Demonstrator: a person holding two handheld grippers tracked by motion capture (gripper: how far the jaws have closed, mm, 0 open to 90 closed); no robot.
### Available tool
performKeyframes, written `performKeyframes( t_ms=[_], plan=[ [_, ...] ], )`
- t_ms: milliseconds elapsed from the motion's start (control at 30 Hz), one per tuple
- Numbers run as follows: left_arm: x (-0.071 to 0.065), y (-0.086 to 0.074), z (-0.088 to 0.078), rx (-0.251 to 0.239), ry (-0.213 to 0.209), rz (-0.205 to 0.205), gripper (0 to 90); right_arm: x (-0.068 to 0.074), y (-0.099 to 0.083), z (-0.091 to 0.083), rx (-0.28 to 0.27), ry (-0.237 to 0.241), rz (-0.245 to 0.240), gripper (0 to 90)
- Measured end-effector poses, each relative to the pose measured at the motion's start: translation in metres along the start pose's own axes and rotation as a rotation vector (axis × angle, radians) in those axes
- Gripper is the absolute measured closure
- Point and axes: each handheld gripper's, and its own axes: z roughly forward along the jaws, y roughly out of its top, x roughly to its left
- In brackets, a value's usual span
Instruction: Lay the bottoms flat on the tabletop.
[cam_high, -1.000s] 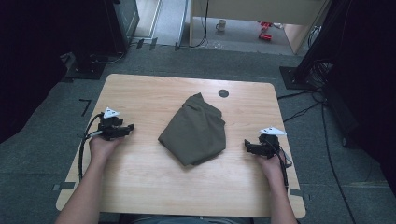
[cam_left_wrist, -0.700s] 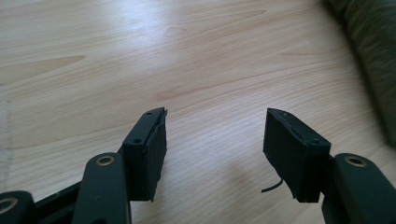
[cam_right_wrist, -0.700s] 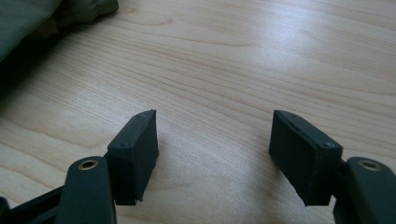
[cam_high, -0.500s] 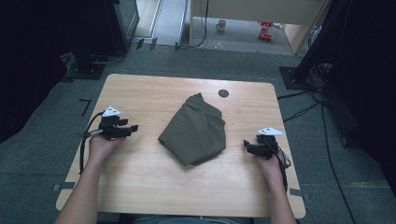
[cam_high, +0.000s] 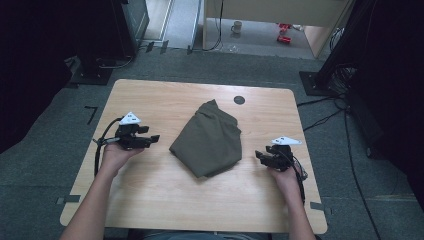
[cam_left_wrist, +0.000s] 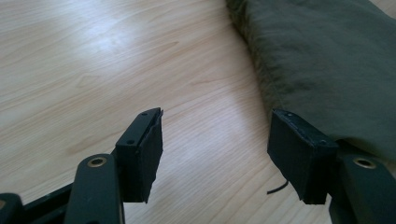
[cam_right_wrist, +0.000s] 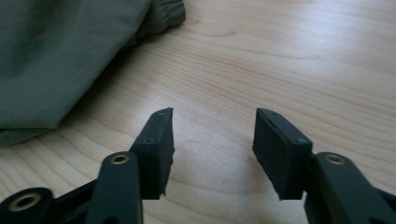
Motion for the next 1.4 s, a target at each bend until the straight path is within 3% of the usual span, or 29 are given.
performKeyframes(
  t_ms=[133,333,567,733,833,967,1100,1400],
  plan=[
    [-0.008,0.007,0.008,0.008,-0.028,0.004,35.2,0.000,0.002,0.003,0.016,0.000,0.013,50.2],
    [-0.028,0.023,0.015,0.012,-0.076,0.073,35.1,0.010,0.005,0.002,0.004,0.028,0.021,54.7],
    [-0.038,0.031,0.018,-0.008,-0.123,0.077,34.7,0.014,0.005,0.001,-0.002,0.048,0.017,56.1],
    [-0.049,0.040,0.021,0.003,-0.118,0.114,34.4,0.019,0.004,0.001,0.008,0.063,-0.001,58.5],
    [-0.056,0.045,0.024,-0.001,-0.153,0.108,34.5,0.024,0.003,0.003,0.025,0.070,-0.041,58.8],
    [-0.066,0.050,0.028,-0.011,-0.181,0.114,34.5,0.029,0.003,0.000,0.008,0.088,-0.009,63.0],
    [-0.088,0.057,0.035,-0.011,-0.220,0.165,34.2,0.032,0.005,-0.001,-0.013,0.098,0.021,64.7],
    [-0.110,0.059,0.050,0.002,-0.274,0.209,34.1,0.038,0.000,-0.001,0.012,0.096,0.007,61.7]
  ],
)
